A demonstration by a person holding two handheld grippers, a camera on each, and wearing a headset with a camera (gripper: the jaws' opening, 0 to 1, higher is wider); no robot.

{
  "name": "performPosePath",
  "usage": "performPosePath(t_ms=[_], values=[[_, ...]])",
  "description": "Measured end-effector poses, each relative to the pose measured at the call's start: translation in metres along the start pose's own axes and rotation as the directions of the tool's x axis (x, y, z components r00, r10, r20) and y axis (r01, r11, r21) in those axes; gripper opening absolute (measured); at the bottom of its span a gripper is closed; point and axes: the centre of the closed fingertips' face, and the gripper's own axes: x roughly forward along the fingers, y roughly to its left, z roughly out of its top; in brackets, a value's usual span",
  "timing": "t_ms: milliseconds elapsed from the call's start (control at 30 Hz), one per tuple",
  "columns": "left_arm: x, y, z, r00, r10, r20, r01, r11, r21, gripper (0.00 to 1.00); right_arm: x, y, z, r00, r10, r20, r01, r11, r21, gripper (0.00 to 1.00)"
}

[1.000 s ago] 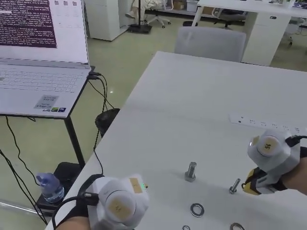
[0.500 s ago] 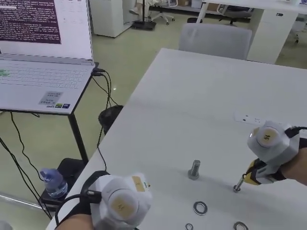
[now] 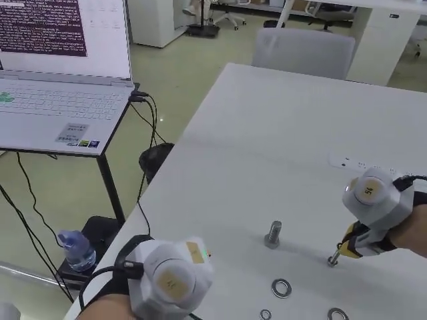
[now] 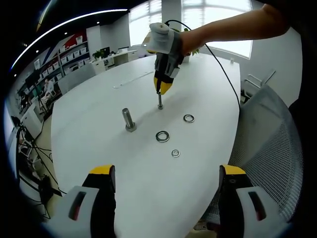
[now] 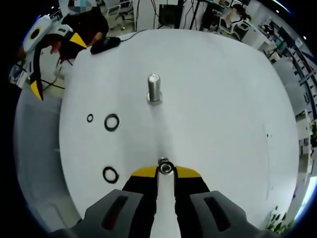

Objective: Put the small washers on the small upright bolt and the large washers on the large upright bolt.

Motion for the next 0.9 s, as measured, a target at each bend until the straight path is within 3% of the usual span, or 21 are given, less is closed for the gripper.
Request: performPosePath(t_ms=[900], values=[[0.0,-0.001,-0.006,0.9999,0.006,-0.01,-0.006,1.0,-0.01,0.86,0.032,-0.003,-0.013,0.9988,0.029,-0.038,-0.03,0.999,-0.022,0.12]])
